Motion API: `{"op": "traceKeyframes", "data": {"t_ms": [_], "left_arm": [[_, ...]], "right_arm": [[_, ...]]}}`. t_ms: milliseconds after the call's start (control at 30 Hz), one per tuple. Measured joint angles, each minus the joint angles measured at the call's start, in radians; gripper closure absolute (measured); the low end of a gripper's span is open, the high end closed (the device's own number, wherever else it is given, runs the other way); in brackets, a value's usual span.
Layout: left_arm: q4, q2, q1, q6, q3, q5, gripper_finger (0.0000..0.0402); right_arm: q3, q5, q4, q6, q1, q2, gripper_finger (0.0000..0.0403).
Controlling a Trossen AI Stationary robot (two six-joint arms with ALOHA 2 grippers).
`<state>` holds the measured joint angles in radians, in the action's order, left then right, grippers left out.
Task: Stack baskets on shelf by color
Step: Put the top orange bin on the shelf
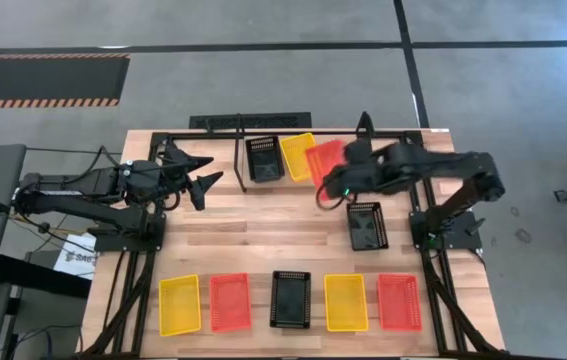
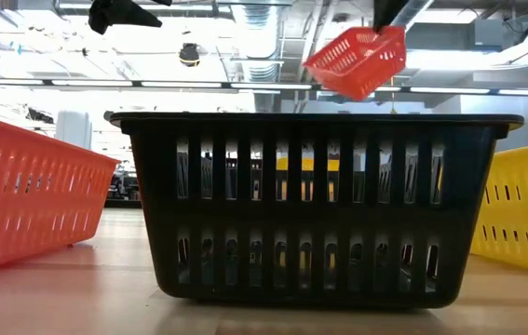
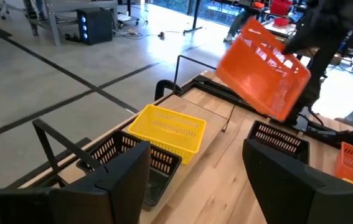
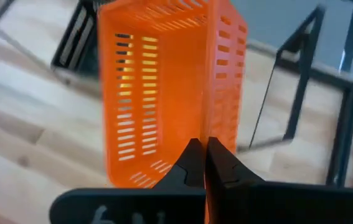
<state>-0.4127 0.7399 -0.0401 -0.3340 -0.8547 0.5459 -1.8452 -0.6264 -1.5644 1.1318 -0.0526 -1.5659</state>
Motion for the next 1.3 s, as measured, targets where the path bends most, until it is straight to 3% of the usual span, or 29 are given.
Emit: {"op": "traceKeyframes", "data": {"t_ms": [367,633,767,933,1300], "left_arm": [[0.0,0.0,0.0,-0.003,0.0,0.001,0.0159],[0.0,0.0,0.0,-0.002,0.0,0.001,0.0159],[0.0,0.0,0.0,-0.002,0.0,0.001,0.0159],[0.0,0.0,0.0,-0.002,0.0,0.002,0.0159],[0.0,0.0,0.0,-0.002,0.0,0.017,0.0159]], "right_arm": [[-0.001,0.03,0.022,-0.248,0.314,-0.011,0.0402],[0.037,0.236,0.24,-0.442,0.494,-0.026,0.0402],[0.078,0.277,0.279,-0.468,0.546,-0.022,0.0403],[0.156,0.349,0.314,-0.5,0.604,-0.01,0.0403],[0.452,0.521,0.589,-0.519,0.699,0.132,0.0403]]}}
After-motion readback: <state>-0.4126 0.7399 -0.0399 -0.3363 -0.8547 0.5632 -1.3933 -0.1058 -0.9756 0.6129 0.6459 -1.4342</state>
